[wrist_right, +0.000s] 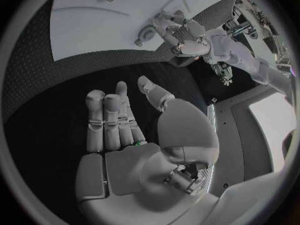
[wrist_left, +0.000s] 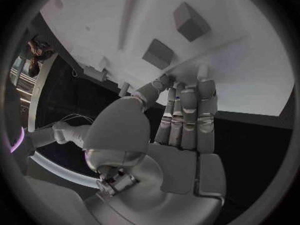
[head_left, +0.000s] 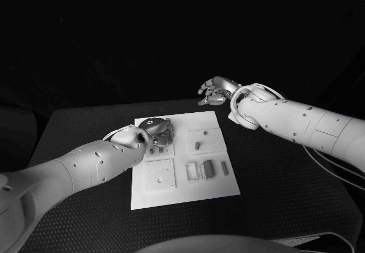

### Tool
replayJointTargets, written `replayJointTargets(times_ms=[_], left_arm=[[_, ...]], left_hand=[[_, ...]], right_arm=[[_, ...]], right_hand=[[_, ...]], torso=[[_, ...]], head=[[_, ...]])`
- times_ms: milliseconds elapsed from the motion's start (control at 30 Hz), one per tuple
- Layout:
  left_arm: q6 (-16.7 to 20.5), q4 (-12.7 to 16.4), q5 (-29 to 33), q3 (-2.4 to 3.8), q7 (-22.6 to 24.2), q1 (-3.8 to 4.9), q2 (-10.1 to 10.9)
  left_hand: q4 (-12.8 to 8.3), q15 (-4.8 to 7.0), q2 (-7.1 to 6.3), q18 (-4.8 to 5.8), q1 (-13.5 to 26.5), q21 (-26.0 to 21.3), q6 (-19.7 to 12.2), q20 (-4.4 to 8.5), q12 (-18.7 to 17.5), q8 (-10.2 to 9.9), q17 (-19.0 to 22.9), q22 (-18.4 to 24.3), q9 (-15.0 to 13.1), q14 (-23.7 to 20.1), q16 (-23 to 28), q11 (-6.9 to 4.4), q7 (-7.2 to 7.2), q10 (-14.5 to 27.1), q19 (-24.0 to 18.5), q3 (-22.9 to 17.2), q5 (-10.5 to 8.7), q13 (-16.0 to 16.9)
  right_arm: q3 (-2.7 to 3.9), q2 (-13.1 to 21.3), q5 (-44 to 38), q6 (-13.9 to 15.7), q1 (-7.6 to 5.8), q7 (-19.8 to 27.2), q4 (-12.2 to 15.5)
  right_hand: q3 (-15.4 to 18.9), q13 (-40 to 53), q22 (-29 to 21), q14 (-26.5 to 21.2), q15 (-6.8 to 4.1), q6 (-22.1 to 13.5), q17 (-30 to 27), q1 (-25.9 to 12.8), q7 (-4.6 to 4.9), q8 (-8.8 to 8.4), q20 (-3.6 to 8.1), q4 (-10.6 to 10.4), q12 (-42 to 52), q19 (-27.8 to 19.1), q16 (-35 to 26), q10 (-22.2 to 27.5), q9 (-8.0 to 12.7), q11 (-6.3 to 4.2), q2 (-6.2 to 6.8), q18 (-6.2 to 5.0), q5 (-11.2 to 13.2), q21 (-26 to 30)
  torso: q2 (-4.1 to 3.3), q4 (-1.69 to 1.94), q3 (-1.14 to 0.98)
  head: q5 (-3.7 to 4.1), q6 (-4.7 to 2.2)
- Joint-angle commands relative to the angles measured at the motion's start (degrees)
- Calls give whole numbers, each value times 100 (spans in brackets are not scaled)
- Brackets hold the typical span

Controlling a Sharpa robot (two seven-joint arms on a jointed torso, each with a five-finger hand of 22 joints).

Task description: Assemble the parts on the task board

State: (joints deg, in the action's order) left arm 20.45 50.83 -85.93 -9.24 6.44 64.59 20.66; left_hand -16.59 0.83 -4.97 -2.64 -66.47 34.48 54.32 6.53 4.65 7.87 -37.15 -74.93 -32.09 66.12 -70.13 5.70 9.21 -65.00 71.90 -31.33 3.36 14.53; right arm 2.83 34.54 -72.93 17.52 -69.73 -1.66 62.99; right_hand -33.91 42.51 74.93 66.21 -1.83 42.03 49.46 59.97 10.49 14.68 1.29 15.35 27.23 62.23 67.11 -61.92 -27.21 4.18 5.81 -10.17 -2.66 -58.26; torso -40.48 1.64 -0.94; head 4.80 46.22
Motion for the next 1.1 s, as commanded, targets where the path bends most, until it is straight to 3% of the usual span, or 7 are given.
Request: replayJointTargets(times_ms=[33, 733, 1100], left_arm=[[-303, -19, 12, -21, 23, -38, -17], [-490, -10, -47, -21, 36, -39, -42], [-465, -6, -81, -21, 10, -39, -32]], left_hand=[[-10, 8, 52, -739, 34, 25, 43, -2, -4, 31, 11, -64, 5, 35, -25, -9, 18, -49, 56, -20, 4, -5], [-17, 105, 331, -714, -58, 60, 282, 66, 64, 208, 44, -99, 11, 107, -60, -109, -81, -352, 116, -243, 0, 0], [-17, 152, 382, -695, -66, 102, 395, 110, 89, 296, 45, -113, 7, 158, -95, -157, -130, -498, 161, -303, -3, 7]], right_arm=[[2, -7, -26, -49, 1, 38, 8], [2, -23, -26, -53, 1, 38, 1], [2, -20, -26, -53, 1, 40, -1]], right_hand=[[-10, 6, 33, -26, -15, -8, -7, -43, 43, 30, 40, -29, -32, 5, 7, -15, 1, 21, 7, -483, -11, 28], [-10, 8, 34, -26, -15, -7, -8, -46, 42, 31, 40, -32, -32, 6, 7, -16, 1, 20, 6, -483, -11, 29], [-9, 9, 35, -26, -15, -7, -8, -48, 42, 32, 40, -34, -32, 6, 7, -17, 1, 20, 6, -483, -11, 29]], torso=[[0, 4, 4], [-1, 1, 3], [0, 1, 1]], head=[[10, -2], [11, 25], [19, 30]])
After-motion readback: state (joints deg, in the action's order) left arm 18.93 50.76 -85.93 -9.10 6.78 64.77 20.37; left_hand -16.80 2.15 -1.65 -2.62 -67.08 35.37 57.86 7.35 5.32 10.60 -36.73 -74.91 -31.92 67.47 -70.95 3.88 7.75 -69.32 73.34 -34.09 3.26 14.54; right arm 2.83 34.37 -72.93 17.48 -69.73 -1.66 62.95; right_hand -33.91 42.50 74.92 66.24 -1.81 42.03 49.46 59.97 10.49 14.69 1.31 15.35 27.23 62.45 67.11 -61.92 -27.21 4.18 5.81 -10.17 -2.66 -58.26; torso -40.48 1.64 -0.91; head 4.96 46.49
